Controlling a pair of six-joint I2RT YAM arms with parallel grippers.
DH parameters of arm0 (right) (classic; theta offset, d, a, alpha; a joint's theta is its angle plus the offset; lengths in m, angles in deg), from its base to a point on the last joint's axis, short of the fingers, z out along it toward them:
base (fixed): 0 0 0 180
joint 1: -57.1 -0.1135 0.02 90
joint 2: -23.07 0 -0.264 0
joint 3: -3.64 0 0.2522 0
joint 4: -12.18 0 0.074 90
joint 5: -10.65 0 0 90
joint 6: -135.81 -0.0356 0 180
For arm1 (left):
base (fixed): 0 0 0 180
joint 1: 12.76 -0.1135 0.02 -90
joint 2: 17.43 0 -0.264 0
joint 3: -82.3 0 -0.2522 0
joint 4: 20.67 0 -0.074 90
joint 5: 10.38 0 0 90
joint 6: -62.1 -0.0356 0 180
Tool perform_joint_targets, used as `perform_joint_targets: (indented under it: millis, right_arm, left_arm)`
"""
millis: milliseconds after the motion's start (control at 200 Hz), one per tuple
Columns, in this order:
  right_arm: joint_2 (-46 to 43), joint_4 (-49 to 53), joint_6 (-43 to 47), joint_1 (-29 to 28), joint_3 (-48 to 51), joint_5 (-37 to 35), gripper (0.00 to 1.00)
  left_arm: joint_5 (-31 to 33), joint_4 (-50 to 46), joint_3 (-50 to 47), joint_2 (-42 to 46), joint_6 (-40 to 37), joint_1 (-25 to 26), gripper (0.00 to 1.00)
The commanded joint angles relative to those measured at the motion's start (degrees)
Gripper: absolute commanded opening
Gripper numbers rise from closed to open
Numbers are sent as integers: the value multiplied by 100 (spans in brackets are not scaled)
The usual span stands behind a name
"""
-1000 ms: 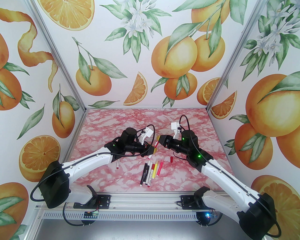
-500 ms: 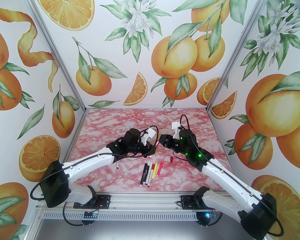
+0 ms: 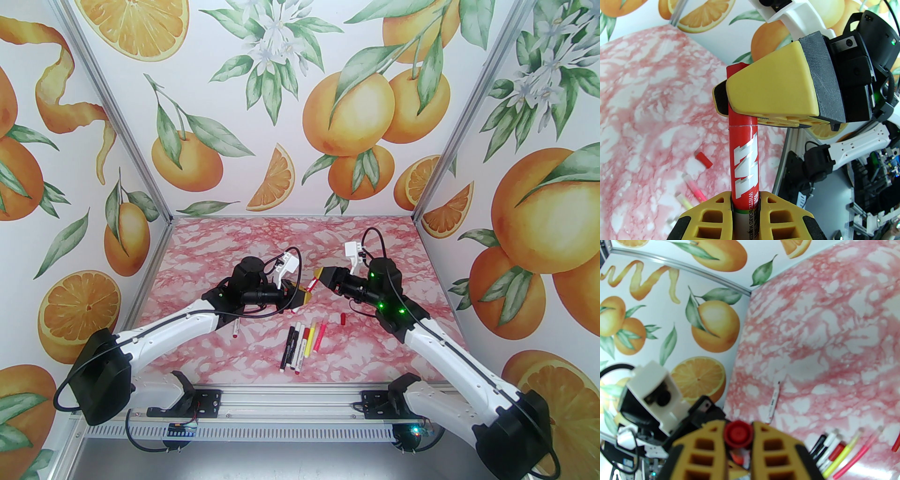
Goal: Open the pen caps
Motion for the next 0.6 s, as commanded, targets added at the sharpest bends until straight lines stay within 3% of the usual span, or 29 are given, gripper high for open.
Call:
perform_joint_targets:
  millis: [0,200,295,450,595]
  right_arm:
    - [-206,-892,-28,413,-325,-760,0]
    - [-284,426,1260,-127,-868,-1749,0]
    - [-305,529,1488,-290,-912,-2061,0]
    - [-316,311,1189,-271,-846,-2079,0]
    - [-160,-439,142,122,-631,-1321,0]
  left_arm:
    - [-513,-1292,-169,-22,-230,29,0]
    - [-891,-1209,-48,-266,-58,48,0]
    - [-930,-1164,-18,-286,-7,69,0]
    - [-690,-1200,-62,-231,-133,128,0]
    - [-556,-1094,-185,-165,-208,217,0]
